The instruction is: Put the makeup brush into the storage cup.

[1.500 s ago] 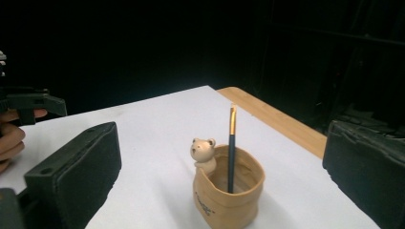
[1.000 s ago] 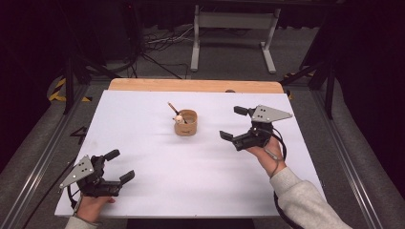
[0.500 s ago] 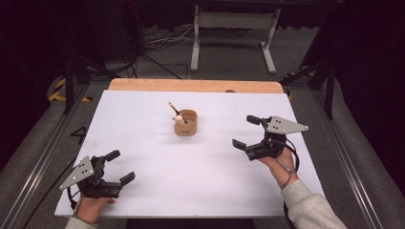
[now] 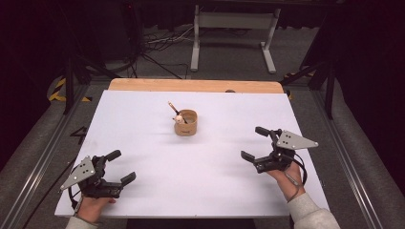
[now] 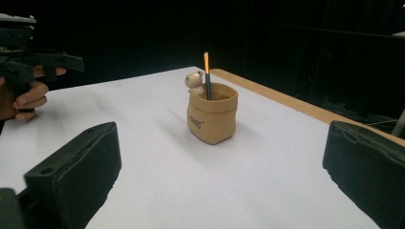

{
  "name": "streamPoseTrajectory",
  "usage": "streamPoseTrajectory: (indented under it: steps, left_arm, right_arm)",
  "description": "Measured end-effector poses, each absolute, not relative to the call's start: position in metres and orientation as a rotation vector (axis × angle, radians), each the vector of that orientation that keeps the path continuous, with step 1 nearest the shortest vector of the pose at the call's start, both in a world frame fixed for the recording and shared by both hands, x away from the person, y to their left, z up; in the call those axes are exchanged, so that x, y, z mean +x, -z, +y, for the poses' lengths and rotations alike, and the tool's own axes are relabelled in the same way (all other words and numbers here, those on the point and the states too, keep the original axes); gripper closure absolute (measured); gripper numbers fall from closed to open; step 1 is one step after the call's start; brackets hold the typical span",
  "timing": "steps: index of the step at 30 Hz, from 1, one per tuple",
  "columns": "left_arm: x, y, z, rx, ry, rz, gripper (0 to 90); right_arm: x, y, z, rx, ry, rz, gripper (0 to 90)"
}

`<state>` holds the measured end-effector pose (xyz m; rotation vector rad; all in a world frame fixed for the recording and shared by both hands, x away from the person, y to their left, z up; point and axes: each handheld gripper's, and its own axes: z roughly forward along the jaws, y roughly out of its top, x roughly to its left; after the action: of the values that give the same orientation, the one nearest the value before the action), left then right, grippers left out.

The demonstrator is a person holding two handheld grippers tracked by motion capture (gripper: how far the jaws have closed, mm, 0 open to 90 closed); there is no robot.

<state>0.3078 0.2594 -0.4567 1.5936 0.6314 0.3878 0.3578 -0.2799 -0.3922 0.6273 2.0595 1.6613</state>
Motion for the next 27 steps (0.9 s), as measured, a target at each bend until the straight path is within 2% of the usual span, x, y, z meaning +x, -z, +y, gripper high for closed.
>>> streamPoseTrajectory:
  steps: [27]
  left_arm:
    - [0.308,0.458,0.259,1.593,-0.38,0.636,2.6]
  right_arm:
    - [0.334,0.43,-0.291,0.677,-1.657,1.999,0.0]
